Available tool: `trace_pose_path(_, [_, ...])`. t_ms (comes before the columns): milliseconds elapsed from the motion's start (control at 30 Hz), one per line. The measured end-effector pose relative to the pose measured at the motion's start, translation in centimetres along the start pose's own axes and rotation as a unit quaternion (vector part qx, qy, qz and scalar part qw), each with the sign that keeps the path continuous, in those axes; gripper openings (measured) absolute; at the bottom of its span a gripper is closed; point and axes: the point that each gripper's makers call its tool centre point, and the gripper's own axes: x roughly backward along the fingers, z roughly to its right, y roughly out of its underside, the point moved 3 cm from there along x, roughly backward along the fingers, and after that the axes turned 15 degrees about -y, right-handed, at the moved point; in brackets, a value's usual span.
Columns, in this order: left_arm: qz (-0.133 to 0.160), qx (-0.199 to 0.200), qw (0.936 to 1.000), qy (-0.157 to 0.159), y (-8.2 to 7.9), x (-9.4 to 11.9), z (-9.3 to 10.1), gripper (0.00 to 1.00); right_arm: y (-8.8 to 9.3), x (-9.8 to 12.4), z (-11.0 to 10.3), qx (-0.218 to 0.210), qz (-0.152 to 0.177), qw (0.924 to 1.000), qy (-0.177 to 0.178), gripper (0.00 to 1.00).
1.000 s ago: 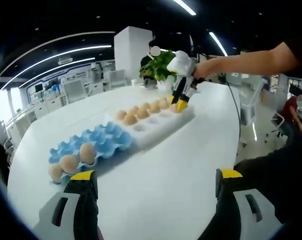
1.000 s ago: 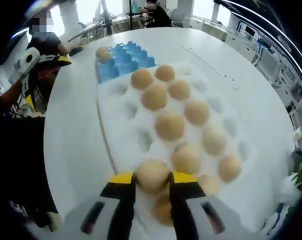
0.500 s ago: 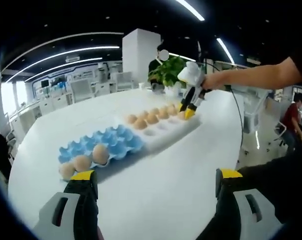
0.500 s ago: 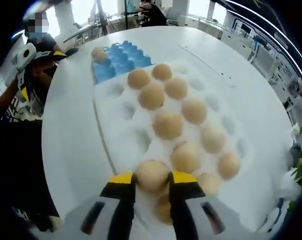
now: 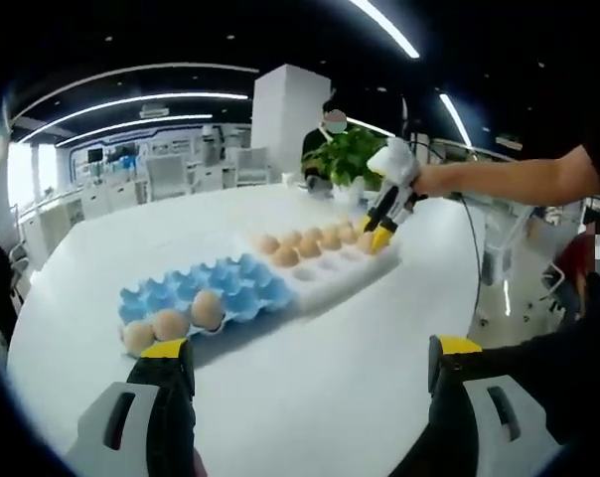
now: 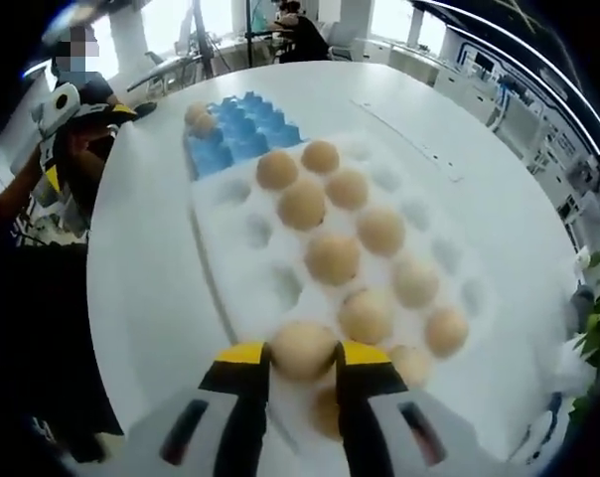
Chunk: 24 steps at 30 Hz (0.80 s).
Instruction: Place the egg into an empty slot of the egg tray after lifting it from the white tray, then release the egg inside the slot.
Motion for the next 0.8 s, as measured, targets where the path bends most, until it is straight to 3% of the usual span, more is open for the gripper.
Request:
trace_pose_path(500, [-0.005, -0.019, 0.9997, 0.017, -0.1, -0.5, 1.7, 1.00, -2.0, 0.3, -0.7, 0.032, -0.005, 0.9994, -0.008, 0.27])
trace_pose_path(800, [-0.004, -0.019, 0.9995, 0.025, 0.1, -0.9, 2.1, 1.00, -1.4, 0.0, -0.5, 0.029, -0.022, 0.9992, -0.019, 0.27])
